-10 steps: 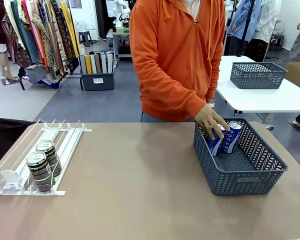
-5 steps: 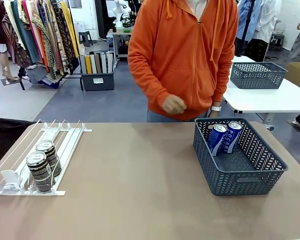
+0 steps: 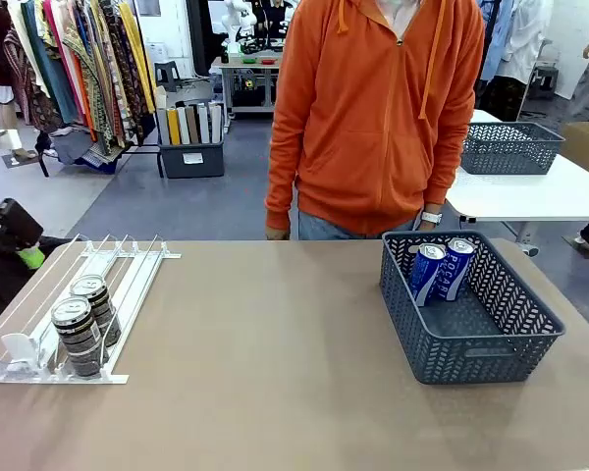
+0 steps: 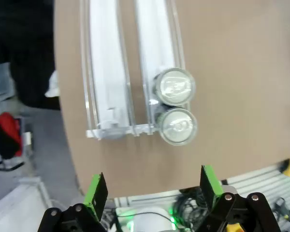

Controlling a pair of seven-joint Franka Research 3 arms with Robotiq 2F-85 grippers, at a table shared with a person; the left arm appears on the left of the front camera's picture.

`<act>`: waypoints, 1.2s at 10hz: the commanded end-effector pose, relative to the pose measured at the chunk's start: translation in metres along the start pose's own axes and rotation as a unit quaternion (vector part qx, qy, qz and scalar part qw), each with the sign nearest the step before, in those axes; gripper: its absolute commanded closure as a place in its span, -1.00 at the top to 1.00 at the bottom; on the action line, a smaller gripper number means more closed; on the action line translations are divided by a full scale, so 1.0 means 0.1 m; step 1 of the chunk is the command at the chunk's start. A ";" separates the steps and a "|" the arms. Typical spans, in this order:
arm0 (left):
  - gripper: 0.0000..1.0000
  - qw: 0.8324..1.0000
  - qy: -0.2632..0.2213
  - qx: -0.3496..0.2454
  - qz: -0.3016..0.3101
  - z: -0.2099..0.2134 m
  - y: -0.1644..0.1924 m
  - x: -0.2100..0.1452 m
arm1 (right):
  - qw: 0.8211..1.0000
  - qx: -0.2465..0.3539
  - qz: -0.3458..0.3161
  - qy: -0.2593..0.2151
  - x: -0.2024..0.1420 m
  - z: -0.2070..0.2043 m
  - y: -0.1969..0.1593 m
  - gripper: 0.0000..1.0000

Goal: Retrieve and store the cans from the dispenser.
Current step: Pick up one can from the Automatic Can Dispenser and place it in the middle of the table.

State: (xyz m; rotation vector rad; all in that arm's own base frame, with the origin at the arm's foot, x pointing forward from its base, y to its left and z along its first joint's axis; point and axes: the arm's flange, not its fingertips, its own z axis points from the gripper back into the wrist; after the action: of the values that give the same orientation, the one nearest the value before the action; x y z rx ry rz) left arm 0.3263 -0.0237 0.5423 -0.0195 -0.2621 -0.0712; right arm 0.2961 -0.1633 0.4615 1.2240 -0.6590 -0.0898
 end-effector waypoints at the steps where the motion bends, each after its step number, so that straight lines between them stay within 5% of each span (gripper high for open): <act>1: 1.00 1.000 -0.003 -0.002 0.021 -0.02 -0.03 0.00 | 1.000 0.012 0.005 -0.013 0.03 -0.03 0.02 1.00; 2: 1.00 0.997 -0.026 -0.067 0.017 0.01 -0.14 0.08 | 1.000 0.012 0.005 -0.013 0.03 -0.03 0.02 1.00; 3: 1.00 1.000 0.000 0.014 0.005 0.00 -0.06 0.00 | 1.000 0.012 0.005 -0.013 0.03 -0.03 0.02 1.00; 4: 1.00 1.000 0.000 0.014 0.005 0.00 -0.06 0.00 | 1.000 0.012 0.005 -0.013 0.03 -0.03 0.02 1.00; 8: 1.00 0.995 0.020 -0.075 -0.063 -0.30 -0.48 0.14 | 1.000 0.012 0.005 -0.013 0.03 -0.03 0.02 1.00; 12: 1.00 0.997 0.079 -0.015 0.003 -0.79 -0.51 0.21 | 1.000 0.012 0.005 -0.013 0.03 -0.03 0.02 1.00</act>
State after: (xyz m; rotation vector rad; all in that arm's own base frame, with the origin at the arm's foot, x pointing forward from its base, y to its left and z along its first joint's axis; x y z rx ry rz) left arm 0.3590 -0.0803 0.4756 -0.0730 -0.1057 -0.1234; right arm 0.2961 -0.1632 0.4615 1.2241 -0.6589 -0.0898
